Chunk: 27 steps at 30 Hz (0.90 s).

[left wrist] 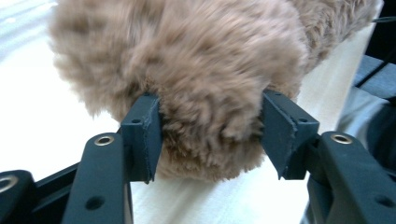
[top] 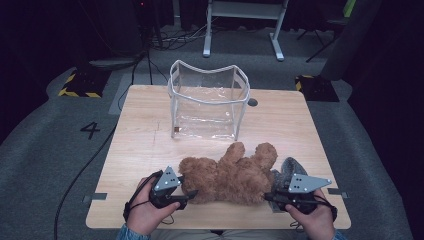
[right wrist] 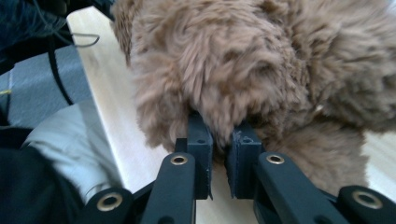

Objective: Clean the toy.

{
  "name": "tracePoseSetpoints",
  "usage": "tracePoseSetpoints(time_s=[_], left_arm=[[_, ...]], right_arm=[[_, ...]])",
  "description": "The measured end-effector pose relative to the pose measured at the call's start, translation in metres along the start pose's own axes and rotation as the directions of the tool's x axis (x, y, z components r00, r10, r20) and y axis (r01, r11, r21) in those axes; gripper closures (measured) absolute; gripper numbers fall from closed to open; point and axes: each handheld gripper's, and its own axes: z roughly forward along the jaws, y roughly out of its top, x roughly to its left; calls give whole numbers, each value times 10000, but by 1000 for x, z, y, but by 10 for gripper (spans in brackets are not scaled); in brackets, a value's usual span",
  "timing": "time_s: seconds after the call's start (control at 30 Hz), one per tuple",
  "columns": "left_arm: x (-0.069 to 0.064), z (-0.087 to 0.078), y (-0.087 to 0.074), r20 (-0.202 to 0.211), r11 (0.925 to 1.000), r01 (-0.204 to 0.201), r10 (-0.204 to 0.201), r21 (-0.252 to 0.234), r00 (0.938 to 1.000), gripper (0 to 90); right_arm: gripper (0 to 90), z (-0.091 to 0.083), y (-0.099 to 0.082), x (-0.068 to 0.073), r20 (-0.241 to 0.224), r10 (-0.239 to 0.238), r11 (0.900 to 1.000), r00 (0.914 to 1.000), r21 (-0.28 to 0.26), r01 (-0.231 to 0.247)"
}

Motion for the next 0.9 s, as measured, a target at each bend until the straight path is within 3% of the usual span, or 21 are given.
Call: tracePoseSetpoints(time_s=[0.03, 0.27, 0.37, 0.43, 0.5, 0.57, 0.63, 0.67, 0.77, 0.83, 0.9], left_arm=[[2, 1, -1, 2, 9999, 43, -43, -119, 10000, 483], [11, 11, -9, -494, 9989, 185, -206, -424, 9986, 367], [14, 11, -10, -715, 9988, 121, -155, -481, 9973, 320], [14, 12, -11, -754, 9991, 69, -101, -420, 9971, 304], [14, 15, -11, -741, 9994, 95, -119, -322, 9972, 300], [14, 17, -12, -727, 9997, 148, -161, -189, 9972, 294], [15, 19, -13, -754, 9996, 228, -242, -189, 9969, 287], [16, 20, -13, -783, 9995, 213, -229, -215, 9967, 286], [17, 23, -13, -854, 9992, 270, -293, -278, 9959, 286], [18, 25, -12, -887, 9988, 341, -372, -353, 9954, 287], [19, 26, -12, -899, 9986, 344, -378, -391, 9952, 288]], right_arm=[[819, 2, 1, -3, 67, 28, 9998, 10000, -208, -26], [772, 16, 6, -21, 770, 220, 9962, 9968, -851, -155], [615, 17, 8, -25, 1309, 298, 9920, 9910, -1253, -133], [483, 16, 10, -27, 1970, 253, 9883, 9801, -1526, 52], [447, 13, 10, -29, 2207, 161, 9867, 9752, -1616, 203], [404, 10, 9, -31, 2426, 24, 9922, 9701, -1215, 279], [370, 8, 4, -34, 2662, -362, 9993, 9632, -25, 383], [351, 7, 1, -38, 2736, -570, 9977, 9602, 519, 445], [282, 8, -16, -47, 2737, -432, 9869, 9608, 1611, -15], [243, 8, -28, -54, 2778, -219, 9789, 9604, 2012, -359], [200, 8, -38, -61, 3004, -111, 9701, 9537, 2345, -626]])
